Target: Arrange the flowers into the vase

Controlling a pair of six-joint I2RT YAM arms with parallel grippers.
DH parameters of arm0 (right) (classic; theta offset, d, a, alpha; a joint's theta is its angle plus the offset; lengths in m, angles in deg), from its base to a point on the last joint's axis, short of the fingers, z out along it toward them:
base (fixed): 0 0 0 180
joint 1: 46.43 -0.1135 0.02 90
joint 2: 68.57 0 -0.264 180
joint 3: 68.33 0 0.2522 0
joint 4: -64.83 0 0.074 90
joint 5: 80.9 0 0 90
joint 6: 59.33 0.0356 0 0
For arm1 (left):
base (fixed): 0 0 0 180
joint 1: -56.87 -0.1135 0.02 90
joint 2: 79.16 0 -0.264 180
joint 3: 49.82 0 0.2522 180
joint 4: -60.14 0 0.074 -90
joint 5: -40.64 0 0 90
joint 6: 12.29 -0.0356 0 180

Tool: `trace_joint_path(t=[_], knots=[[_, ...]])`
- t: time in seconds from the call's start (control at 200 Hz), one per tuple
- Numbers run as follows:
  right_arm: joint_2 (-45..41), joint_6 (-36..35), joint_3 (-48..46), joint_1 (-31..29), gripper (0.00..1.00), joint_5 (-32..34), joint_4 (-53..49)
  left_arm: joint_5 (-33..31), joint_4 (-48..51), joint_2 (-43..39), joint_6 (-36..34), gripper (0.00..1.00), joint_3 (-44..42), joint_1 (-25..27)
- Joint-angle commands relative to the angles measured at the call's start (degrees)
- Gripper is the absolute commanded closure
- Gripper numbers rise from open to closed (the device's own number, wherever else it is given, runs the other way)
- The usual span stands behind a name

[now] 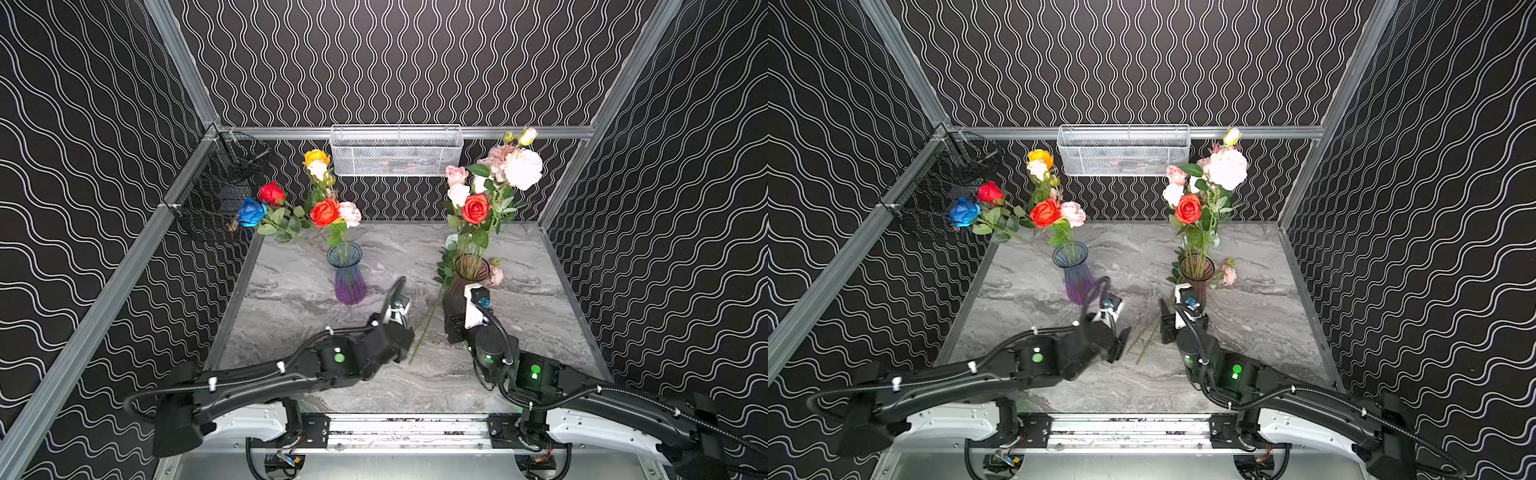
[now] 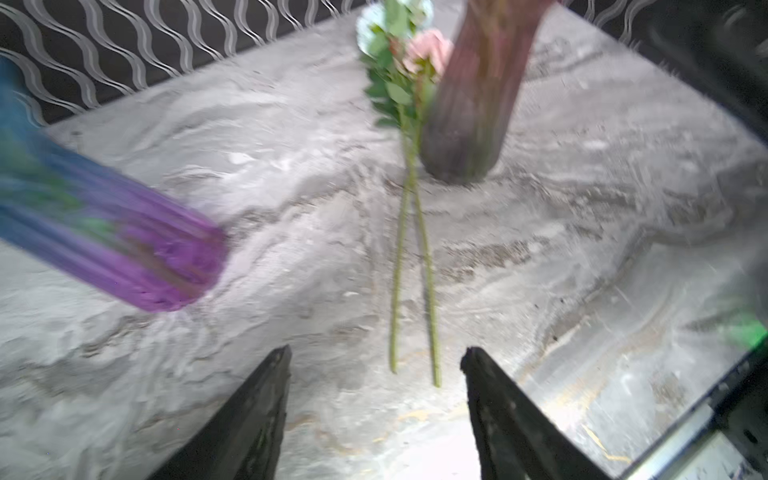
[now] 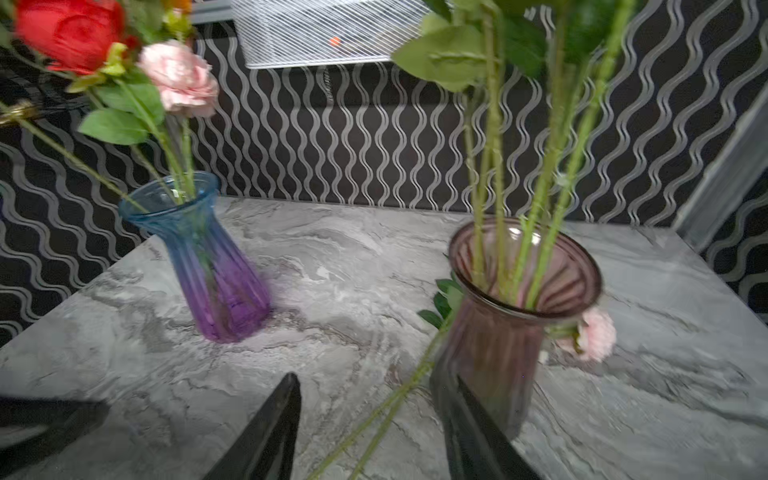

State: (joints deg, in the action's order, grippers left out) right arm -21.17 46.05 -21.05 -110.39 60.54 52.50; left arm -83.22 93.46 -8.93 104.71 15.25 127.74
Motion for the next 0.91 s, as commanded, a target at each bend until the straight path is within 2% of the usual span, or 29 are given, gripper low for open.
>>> trace_joint_path(t=[0.0,0.275,0.43,0.49,0.546,0.656,0.756,0.831,0.901], knots=[[-2.8,11.1,-1.2,1.7,0.45,4.2,-8.8,2.3,-2.8,5.7,4.5,0.30,0.0,0.8],[-8.4,15.0,-3.1,4.3,0.45,4.5,-13.1,16.7,-9.6,23.2,2.0,0.27,2.1,0.1],[-8.5,16.0,-2.9,4.3,0.45,4.2,-14.6,23.9,-14.0,28.2,4.2,0.32,0.6,-4.8],[-8.9,16.2,-3.0,4.4,0.45,3.9,-14.6,23.4,-14.2,29.3,4.6,0.37,0.0,-6.7],[-9.2,15.9,-3.3,4.4,0.45,3.5,-14.5,19.9,-13.7,29.4,4.4,0.42,-0.3,-6.9],[-9.4,15.4,-3.4,4.4,0.45,3.3,-14.1,16.6,-12.9,29.6,4.1,0.43,-0.4,-7.0],[-9.0,14.8,-3.4,4.4,0.45,3.4,-13.4,17.7,-12.6,29.9,3.6,0.43,-0.4,-7.0],[-8.4,14.2,-3.3,4.4,0.45,3.4,-12.8,18.2,-12.4,29.5,2.8,0.49,-0.2,-6.9],[-7.7,13.9,-3.2,4.3,0.45,3.3,-12.4,16.3,-9.8,28.1,0.8,0.44,1.8,-5.1]])
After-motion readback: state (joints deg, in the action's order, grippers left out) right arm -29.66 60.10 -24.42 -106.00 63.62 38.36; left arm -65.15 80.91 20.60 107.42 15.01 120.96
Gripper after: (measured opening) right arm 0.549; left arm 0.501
